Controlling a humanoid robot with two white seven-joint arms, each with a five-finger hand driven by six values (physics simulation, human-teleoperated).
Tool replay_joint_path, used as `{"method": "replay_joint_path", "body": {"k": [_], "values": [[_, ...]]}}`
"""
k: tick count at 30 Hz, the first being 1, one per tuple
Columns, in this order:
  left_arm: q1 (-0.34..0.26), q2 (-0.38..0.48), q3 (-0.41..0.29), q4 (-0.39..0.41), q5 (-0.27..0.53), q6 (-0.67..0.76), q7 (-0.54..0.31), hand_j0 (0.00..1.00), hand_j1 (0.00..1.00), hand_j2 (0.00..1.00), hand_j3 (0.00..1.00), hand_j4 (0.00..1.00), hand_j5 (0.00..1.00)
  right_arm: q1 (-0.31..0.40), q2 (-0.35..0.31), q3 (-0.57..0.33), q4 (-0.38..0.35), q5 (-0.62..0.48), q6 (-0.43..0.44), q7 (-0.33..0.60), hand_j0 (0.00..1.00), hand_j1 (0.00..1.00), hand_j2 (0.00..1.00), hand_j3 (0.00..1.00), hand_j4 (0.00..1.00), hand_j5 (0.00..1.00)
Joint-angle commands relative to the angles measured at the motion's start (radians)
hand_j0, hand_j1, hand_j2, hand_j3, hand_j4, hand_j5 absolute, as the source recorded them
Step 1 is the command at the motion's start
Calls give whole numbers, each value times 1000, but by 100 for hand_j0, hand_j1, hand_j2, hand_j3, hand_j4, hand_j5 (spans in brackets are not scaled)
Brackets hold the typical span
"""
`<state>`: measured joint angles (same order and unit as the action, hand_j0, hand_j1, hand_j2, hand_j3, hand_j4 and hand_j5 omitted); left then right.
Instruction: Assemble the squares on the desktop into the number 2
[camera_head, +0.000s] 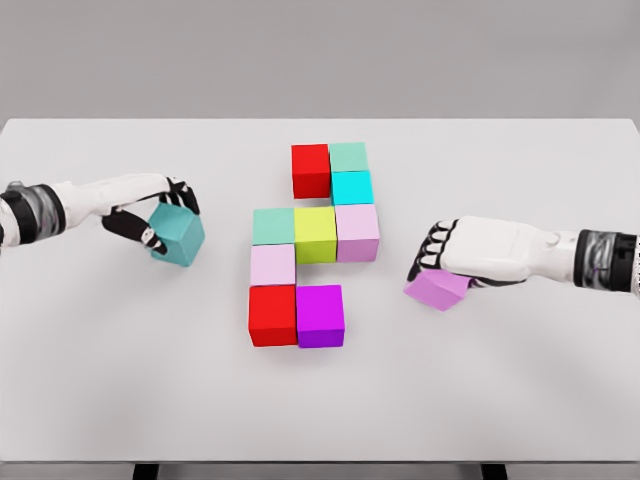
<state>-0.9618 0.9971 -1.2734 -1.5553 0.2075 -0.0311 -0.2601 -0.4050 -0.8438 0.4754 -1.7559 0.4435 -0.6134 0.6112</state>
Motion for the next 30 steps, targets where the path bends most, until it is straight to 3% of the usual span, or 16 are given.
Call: {"method": "replay_joint_path", "body": {"k": [1, 8, 18, 22, 26, 30], "values": [[0, -32, 8, 24, 6, 16, 1, 42, 42, 42, 42, 42, 42, -3, 18, 23, -2, -6, 3, 0, 71, 71, 71, 71, 71, 71], [-29, -74, 31, 83, 23, 16, 1, 41, 41, 41, 41, 41, 41, -83, 69, 167, -4, -6, 3, 0, 71, 71, 71, 71, 71, 71], [-40, -218, 92, 270, 23, 17, 2, 40, 40, 40, 40, 40, 40, -97, 71, 186, -4, -6, 3, 0, 72, 72, 72, 72, 72, 72], [-60, -281, 94, 322, 24, 23, 2, 40, 40, 40, 40, 40, 40, -97, 63, 166, -2, -6, 3, 0, 100, 100, 100, 100, 100, 100], [-77, -318, 94, 325, 24, 66, 4, 40, 40, 40, 40, 40, 40, -89, 55, 151, -1, -6, 3, 0, 100, 100, 100, 100, 100, 100], [-89, -373, 94, 354, 24, 89, 4, 40, 40, 40, 40, 40, 40, -80, 54, 77, 1, -8, 3, 0, 100, 100, 100, 100, 100, 100]]}}
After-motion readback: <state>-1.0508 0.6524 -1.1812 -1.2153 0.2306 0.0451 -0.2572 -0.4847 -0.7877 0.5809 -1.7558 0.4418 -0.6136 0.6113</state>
